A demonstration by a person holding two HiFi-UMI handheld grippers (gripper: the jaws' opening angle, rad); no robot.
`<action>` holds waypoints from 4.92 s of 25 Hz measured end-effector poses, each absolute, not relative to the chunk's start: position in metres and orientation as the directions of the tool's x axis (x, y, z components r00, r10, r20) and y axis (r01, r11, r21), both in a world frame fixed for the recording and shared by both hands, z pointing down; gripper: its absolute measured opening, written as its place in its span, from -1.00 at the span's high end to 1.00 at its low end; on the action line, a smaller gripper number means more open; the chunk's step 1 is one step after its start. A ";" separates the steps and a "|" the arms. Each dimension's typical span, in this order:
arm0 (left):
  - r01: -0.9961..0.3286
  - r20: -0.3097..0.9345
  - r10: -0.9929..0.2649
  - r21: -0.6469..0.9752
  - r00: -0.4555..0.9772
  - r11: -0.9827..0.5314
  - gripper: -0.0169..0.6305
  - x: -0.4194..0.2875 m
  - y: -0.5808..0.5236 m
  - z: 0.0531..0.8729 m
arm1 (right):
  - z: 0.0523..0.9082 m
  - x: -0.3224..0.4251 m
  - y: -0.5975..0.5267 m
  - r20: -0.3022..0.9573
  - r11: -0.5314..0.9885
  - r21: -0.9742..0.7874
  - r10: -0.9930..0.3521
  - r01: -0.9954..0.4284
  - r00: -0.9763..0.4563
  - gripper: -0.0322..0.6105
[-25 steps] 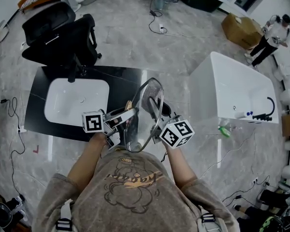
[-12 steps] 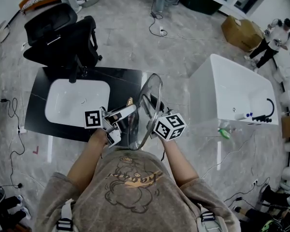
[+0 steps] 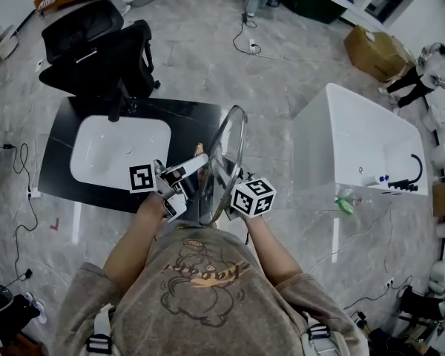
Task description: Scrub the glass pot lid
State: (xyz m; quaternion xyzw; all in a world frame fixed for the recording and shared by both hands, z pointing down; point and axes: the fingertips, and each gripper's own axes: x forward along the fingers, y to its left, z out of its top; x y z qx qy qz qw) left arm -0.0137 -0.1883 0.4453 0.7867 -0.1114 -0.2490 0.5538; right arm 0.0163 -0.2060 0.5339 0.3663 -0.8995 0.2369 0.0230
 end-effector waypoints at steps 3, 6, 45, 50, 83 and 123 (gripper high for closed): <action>0.099 -0.263 -0.469 0.933 0.843 -0.346 0.39 -0.018 -0.190 0.451 | 0.542 0.009 -0.199 0.231 0.626 -0.425 -0.623 -0.654 -0.747 0.65; 0.100 -0.260 -0.490 0.939 0.832 -0.330 0.39 -0.023 -0.192 0.453 | 0.544 0.004 -0.191 0.237 0.639 -0.440 -0.595 -0.631 -0.768 0.65; 0.055 -0.213 -0.624 0.963 0.752 -0.262 0.39 -0.049 -0.203 0.480 | 0.410 0.012 -0.108 -0.009 0.749 -0.594 -0.372 -0.294 -0.928 0.65; 0.075 -0.222 -0.617 0.964 0.755 -0.255 0.39 -0.048 -0.203 0.481 | 0.396 0.018 -0.139 -0.048 0.726 -0.597 -0.456 -0.340 -0.889 0.65; 0.119 -0.259 -0.589 0.957 0.766 -0.265 0.39 -0.041 -0.199 0.468 | 0.532 0.001 -0.181 0.239 0.607 -0.584 -0.506 -0.539 -0.829 0.65; -0.664 0.335 -0.626 0.622 0.705 -0.416 0.39 -0.074 -0.208 0.497 | 0.458 0.113 -0.190 0.108 0.490 -0.539 -0.766 -0.685 -0.633 0.65</action>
